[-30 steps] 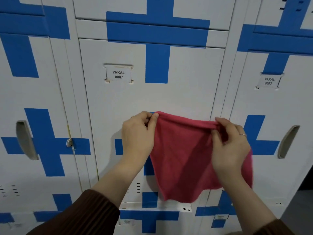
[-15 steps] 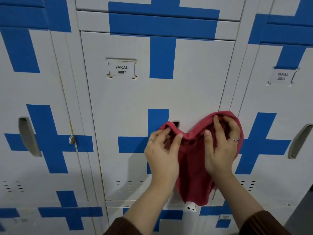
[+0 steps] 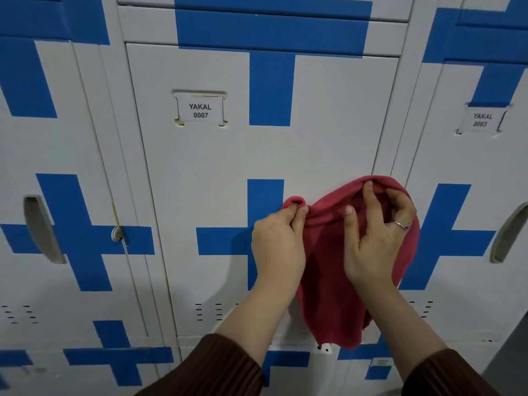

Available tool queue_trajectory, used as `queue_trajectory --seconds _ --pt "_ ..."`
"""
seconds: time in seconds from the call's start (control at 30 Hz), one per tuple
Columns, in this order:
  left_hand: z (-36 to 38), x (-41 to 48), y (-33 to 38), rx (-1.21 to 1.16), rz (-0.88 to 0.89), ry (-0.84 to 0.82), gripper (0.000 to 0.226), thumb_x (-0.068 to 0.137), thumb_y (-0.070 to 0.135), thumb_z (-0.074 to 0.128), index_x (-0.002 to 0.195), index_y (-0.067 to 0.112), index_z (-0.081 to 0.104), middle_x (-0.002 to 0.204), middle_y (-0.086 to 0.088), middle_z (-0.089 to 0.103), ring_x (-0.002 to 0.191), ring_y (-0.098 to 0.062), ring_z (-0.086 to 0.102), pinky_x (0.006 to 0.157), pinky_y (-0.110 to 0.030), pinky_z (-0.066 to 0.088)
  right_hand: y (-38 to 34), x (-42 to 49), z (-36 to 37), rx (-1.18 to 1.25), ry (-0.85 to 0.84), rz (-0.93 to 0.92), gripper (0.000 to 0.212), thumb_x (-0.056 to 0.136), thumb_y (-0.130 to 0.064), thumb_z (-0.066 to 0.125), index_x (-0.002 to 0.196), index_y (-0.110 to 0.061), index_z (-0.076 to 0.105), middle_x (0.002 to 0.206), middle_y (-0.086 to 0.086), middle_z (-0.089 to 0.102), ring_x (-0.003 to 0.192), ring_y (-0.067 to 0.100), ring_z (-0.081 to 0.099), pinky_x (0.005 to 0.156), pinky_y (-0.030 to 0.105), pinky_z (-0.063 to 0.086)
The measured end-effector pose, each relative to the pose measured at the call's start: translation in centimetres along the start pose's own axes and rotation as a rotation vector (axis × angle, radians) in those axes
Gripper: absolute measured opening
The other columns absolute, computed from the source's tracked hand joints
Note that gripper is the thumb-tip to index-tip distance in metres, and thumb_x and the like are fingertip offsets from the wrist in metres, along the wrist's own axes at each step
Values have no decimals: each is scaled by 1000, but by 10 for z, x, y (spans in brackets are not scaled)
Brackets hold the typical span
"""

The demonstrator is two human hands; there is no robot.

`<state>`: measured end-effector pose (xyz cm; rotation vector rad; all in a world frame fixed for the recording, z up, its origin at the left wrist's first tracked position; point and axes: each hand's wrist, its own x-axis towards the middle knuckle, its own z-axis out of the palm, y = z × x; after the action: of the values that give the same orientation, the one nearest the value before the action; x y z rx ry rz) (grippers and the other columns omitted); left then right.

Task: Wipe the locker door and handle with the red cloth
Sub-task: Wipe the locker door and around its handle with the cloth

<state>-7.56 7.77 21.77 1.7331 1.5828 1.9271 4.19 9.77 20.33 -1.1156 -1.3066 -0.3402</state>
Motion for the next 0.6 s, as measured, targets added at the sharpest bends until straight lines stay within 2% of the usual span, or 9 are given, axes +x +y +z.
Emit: queue_trajectory --seconds 0.1,0.2,0.3,0.4,0.5,0.6 --pt "-3 7 -1 27 2 -65 28 91 32 56 89 10 74 64 -10 66 63 -27 57 65 -40 47 1 1 -1 -14 2 -10 47 92 -35 41 130 -8 49 128 24 35 120 28 33 107 21 18" --pt "-5 6 -3 20 -23 -111 28 91 33 57 90 10 73 68 -7 67 67 -25 60 68 -40 49 2 2 -2 -37 2 -30 45 92 -33 41 130 -10 49 129 24 35 120 26 30 107 16 14" --pt "-7 -1 -8 35 -34 -156 28 90 33 58 89 9 74 67 -7 67 63 -22 59 65 -37 48 3 1 0 -80 3 5 45 92 -37 43 130 -15 48 138 25 26 128 30 22 110 34 16" --pt "-9 -5 -12 7 -42 -176 28 90 32 58 88 9 75 61 -8 65 56 -24 54 61 -38 46 4 -4 5 -145 -53 20 53 91 -45 39 138 -20 38 148 25 11 136 36 7 109 49 9" --pt "-15 -4 -7 -49 -17 -199 27 87 32 63 95 9 73 68 -7 69 64 -20 62 69 -37 49 3 -6 10 -168 -89 42 61 89 -55 31 141 -23 25 152 20 2 138 36 0 106 57 7" --pt "-17 3 1 -65 19 -209 29 83 29 69 102 7 70 77 -8 72 76 -20 66 79 -33 51 -3 3 12 -151 -42 79 67 87 -60 31 140 -19 21 153 17 3 138 34 1 105 60 9"
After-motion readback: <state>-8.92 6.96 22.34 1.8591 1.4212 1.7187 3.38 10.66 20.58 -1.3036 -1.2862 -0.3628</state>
